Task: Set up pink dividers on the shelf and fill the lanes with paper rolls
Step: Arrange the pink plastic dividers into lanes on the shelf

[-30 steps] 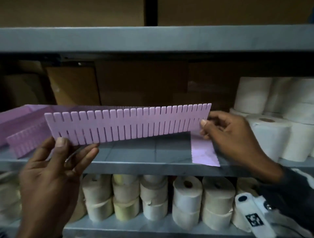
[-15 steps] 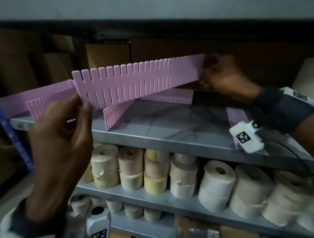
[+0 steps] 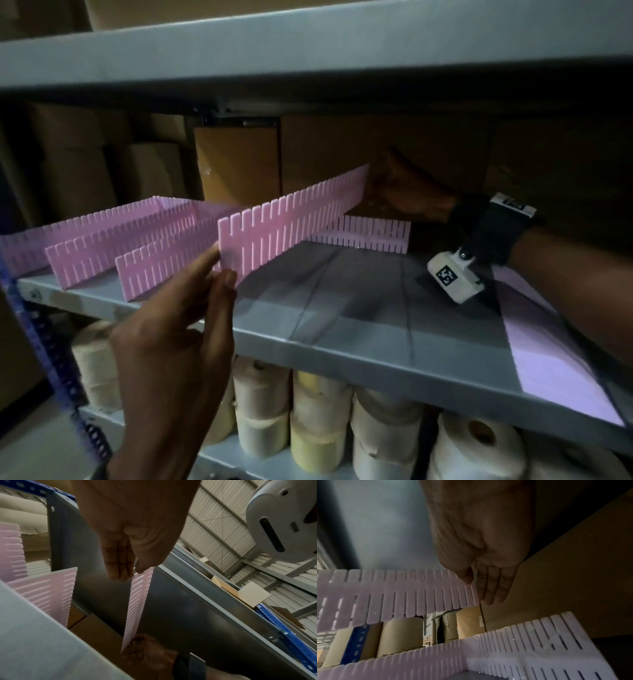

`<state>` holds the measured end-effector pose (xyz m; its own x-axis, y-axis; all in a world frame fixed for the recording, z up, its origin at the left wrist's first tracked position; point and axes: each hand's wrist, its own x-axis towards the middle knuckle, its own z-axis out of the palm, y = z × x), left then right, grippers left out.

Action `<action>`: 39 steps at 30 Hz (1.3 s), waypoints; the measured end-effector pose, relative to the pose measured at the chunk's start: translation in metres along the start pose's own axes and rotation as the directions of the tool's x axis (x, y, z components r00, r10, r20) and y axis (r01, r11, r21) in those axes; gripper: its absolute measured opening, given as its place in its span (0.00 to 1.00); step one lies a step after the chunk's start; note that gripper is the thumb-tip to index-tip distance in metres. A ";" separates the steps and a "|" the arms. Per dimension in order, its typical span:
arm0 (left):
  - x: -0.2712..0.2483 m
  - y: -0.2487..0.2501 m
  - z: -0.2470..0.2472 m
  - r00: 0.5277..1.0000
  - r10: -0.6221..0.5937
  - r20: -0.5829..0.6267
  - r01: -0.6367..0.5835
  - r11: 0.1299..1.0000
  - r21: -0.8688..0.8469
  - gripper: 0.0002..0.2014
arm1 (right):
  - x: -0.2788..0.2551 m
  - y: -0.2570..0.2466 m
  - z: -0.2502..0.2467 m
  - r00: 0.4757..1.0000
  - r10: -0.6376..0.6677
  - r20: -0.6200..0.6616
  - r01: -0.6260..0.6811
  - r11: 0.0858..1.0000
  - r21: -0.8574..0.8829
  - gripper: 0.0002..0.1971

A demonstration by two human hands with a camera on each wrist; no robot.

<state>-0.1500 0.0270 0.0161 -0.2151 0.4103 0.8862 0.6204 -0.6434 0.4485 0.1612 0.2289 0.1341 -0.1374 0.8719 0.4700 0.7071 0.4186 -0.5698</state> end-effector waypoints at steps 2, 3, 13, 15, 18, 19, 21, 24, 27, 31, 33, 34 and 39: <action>-0.001 -0.003 0.009 1.000 0.003 -0.013 -0.004 0.999 -0.043 0.17 | 0.010 0.010 0.004 0.998 -0.006 0.059 0.003 0.999 0.053 0.24; -0.001 -0.004 0.015 0.999 -0.008 -0.032 0.007 1.000 -0.022 0.15 | 0.015 0.015 0.006 0.997 -0.012 0.081 0.004 0.996 0.093 0.21; 0.001 -0.011 0.038 0.982 -0.156 -0.102 0.150 0.987 -0.059 0.09 | 0.047 0.036 0.034 0.954 0.002 0.299 -0.120 0.918 0.377 0.26; 0.000 -0.010 0.040 0.982 -0.157 -0.104 0.153 0.987 -0.041 0.09 | 0.049 0.039 0.038 0.950 0.004 0.311 -0.126 0.919 0.373 0.29; -0.001 -0.009 0.043 0.980 -0.170 -0.099 0.168 0.985 -0.035 0.13 | 0.051 0.042 0.041 0.949 -0.007 0.315 -0.121 0.915 0.386 0.27; -0.001 -0.009 0.043 0.980 -0.175 -0.092 0.173 0.984 -0.033 0.14 | 0.051 0.042 0.041 0.948 -0.012 0.318 -0.120 0.912 0.392 0.26; -0.002 -0.009 0.044 0.980 -0.181 -0.084 0.179 0.983 -0.025 0.14 | 0.053 0.043 0.043 0.948 -0.018 0.317 -0.111 0.916 0.386 0.25; -0.005 -0.011 0.047 0.976 -0.200 -0.085 0.199 0.980 -0.026 0.11 | 0.055 0.045 0.044 0.948 -0.018 0.316 -0.111 0.917 0.383 0.24; -0.006 -0.012 0.048 0.978 -0.195 -0.071 0.194 0.981 -0.018 0.11 | 0.055 0.047 0.044 0.941 -0.012 0.339 -0.125 0.916 0.380 0.24; -0.007 -0.014 0.047 0.982 -0.179 -0.065 0.179 0.984 -0.005 0.12 | 0.051 0.044 0.043 0.933 -0.023 0.360 -0.121 0.920 0.372 0.22; -0.008 -0.014 0.047 0.984 -0.168 -0.055 0.167 0.986 -0.008 0.11 | 0.050 0.043 0.043 0.934 -0.024 0.356 -0.116 0.924 0.365 0.18; -0.008 -0.014 0.047 0.985 -0.163 -0.049 0.163 0.987 -0.009 0.11 | 0.050 0.042 0.043 0.935 -0.022 0.355 -0.114 0.926 0.360 0.15; -0.017 -0.006 0.046 0.995 -0.096 -0.032 0.097 0.995 0.011 0.10 | 0.041 0.034 0.040 0.940 -0.065 0.336 0.078 0.997 -0.024 0.13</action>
<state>-0.1151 0.0539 -0.0074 -0.2977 0.4496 0.8422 0.6050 -0.5936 0.5307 0.1515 0.2894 0.1068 -0.4084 0.8773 0.2521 0.7108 0.4789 -0.5151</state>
